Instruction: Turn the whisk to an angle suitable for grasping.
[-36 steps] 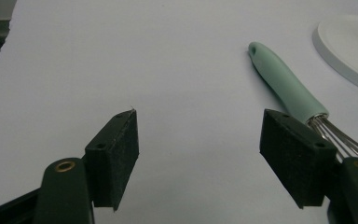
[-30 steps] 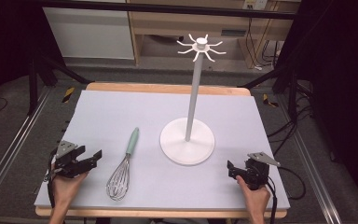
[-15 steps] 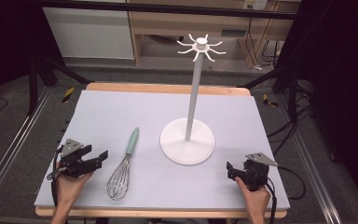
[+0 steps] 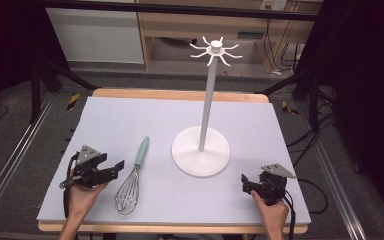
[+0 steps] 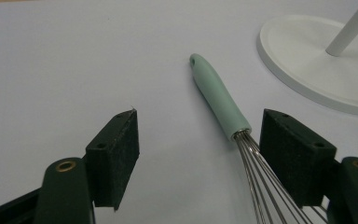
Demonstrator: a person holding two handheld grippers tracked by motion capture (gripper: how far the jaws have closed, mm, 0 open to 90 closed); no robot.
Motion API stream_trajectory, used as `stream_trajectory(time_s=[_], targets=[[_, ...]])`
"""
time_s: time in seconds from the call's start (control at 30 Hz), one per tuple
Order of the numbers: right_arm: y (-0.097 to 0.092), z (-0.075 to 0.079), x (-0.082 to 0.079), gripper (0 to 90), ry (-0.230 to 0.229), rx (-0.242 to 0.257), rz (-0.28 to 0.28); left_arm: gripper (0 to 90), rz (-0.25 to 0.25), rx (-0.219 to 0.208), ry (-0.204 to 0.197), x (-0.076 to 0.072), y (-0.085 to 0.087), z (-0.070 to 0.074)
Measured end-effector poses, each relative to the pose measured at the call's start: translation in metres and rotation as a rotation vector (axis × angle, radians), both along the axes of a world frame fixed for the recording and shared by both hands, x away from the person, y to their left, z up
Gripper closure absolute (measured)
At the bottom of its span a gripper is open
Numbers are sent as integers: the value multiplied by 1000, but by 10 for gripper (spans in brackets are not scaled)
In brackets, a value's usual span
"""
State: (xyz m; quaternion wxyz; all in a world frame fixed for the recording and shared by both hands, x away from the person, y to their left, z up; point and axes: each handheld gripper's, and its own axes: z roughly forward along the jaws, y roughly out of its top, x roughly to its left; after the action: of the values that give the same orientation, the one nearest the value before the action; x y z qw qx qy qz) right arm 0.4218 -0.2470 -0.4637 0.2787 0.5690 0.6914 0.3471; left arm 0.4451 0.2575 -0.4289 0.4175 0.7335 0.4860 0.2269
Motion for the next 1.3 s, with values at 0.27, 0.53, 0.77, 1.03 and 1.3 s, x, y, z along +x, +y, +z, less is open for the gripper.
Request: stream_trajectory(time_s=[0.27, 0.53, 0.77, 1.03, 1.3], targets=[[0, 0, -1, 96, 2, -5, 1, 291, -37, 29, 7, 6, -10, 4], [3, -1, -1, 96, 4, -11, 5, 319, -48, 24, 3, 13, -15, 11], [2, 0, -2, 97, -5, -7, 4, 316, -67, 23, -6, 18, -25, 16], [2, 1, -3, 96, -8, -3, 3, 317, -88, 54, 37, 28, -37, 12], [1, 1, -3, 96, -9, -3, 3, 328, -88, 84, 81, 38, -42, 5]])
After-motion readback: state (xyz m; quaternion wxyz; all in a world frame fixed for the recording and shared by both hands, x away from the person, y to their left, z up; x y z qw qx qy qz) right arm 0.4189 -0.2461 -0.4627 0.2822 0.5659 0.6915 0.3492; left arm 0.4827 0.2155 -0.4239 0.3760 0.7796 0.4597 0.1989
